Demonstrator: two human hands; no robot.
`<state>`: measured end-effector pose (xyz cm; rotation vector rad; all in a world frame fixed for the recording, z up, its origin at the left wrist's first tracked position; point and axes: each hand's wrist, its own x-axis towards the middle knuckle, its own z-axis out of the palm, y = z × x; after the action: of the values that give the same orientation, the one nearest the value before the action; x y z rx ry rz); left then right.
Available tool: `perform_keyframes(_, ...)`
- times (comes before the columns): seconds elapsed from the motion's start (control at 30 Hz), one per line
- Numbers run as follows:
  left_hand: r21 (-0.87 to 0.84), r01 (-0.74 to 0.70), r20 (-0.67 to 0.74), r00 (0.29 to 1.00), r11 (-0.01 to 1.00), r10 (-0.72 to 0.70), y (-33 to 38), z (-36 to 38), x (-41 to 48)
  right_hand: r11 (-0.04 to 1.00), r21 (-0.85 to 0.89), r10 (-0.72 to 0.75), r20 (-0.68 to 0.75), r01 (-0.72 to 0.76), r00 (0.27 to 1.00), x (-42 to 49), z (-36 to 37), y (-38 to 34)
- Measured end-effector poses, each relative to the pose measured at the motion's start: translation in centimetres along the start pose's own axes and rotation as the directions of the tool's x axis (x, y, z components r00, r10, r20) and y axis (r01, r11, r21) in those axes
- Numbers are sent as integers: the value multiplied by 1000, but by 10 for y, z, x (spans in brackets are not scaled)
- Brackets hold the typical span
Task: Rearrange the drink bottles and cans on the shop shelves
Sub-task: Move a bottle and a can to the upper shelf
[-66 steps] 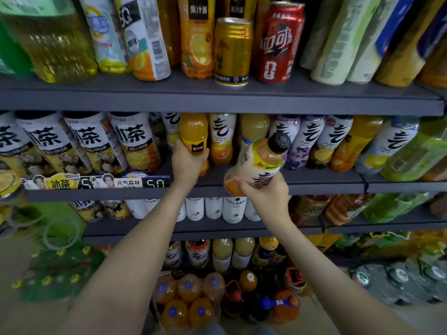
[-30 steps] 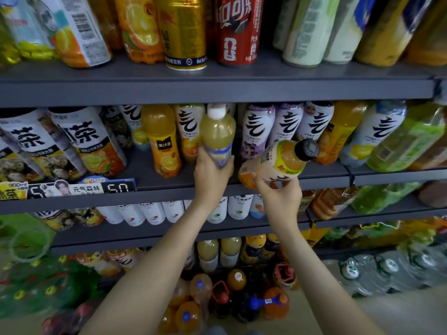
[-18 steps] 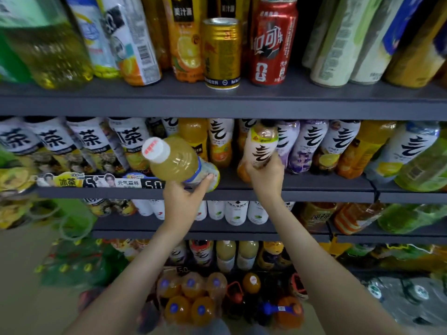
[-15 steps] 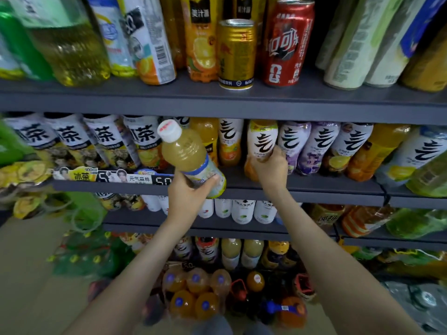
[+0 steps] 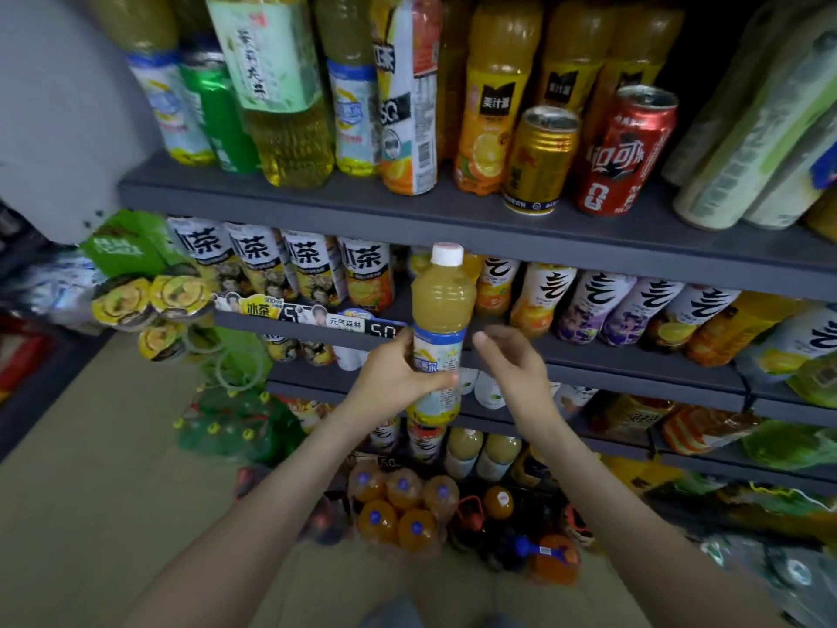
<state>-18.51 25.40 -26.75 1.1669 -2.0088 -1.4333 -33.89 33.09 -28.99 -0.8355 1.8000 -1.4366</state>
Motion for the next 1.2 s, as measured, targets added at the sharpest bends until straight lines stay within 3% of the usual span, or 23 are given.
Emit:
perform_keyframes(0.07, 69, -32, 7, 999, 997, 31, 12, -12, -7, 996, 81, -62, 180, 48, 982, -20, 13, -27)
perform_keyframes(0.13, 110, -88, 26, 996, 990, 86, 22, -28, -14, 994, 13, -108, 243, 108, 964, -27, 27, -50)
perform_keyframes(0.3, 243, -228, 5, 972, 943, 234, 42, -76, -26, 963, -53, -253, 169, 265, 953, -38, 58, -91)
perform_keyframes(0.53, 108, -401, -15, 914, 910, 405, 79, -121, -29, 900, 34, -436, 33, 435, 899, -39, 83, -142)
perform_keyframes(0.63, 167, -467, -5, 880, 869, 474, 83, -140, -29, 876, 84, -478, 27, 474, 878, -33, 82, -153)
perform_keyframes(0.73, 291, -449, -159, 848, 845, 505, 70, -167, -23, 875, 95, -479, 21, 475, 878, -21, 86, -159)
perform_keyframes(0.9, 438, -215, -484, 762, 873, 431, 57, -220, 2, 885, 106, -453, -19, 453, 891, -2, 111, -169)
perform_keyframes(1.0, 508, -154, -501, 748, 848, 436, 59, -249, 32, 881, 71, -466, -40, 467, 884, 7, 130, -177)
perform_keyframes(1.2, 515, -211, -361, 826, 831, 434, 64, -284, 96, 868, 25, -488, -138, 495, 862, 23, 175, -194)
